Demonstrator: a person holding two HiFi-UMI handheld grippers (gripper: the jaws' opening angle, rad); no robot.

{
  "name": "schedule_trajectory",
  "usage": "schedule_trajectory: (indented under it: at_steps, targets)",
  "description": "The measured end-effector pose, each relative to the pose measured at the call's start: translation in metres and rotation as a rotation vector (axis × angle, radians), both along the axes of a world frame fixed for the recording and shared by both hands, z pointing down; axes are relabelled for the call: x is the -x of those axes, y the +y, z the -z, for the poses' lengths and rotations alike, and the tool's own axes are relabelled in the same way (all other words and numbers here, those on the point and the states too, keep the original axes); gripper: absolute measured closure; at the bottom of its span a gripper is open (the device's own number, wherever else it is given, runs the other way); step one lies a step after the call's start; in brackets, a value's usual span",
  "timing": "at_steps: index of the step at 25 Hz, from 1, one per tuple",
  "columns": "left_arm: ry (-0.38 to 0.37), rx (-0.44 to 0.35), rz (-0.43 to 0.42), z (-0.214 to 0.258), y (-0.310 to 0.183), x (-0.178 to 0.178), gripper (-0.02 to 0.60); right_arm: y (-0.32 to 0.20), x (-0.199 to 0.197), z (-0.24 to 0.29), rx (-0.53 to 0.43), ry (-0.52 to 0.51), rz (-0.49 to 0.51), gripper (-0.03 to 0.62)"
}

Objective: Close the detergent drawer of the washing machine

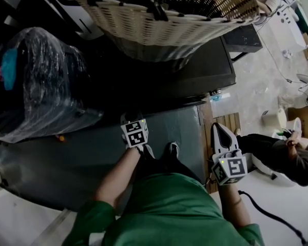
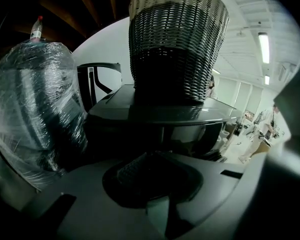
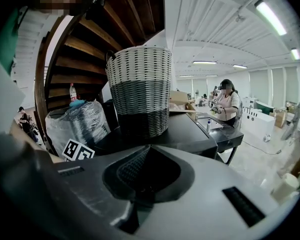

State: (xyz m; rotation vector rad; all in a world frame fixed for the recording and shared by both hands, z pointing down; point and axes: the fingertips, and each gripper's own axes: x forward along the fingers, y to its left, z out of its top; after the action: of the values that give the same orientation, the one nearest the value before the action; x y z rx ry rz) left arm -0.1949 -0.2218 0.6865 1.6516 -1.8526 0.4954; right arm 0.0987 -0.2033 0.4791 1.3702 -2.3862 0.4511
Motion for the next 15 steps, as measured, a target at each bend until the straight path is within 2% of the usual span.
schedule_trajectory:
  at_steps: [12,15]
  targets:
    - [0.006,-0.009,-0.016,-0.0002,-0.0014,0.0005,0.528,0.0057,-0.0032,0.0043,-0.003,-0.003,-0.004,0.571]
    - [0.009,-0.003,-0.054,0.0001,-0.0009,-0.0011,0.526,0.0081,-0.0039,0.0073,-0.005,-0.008,-0.006,0.571]
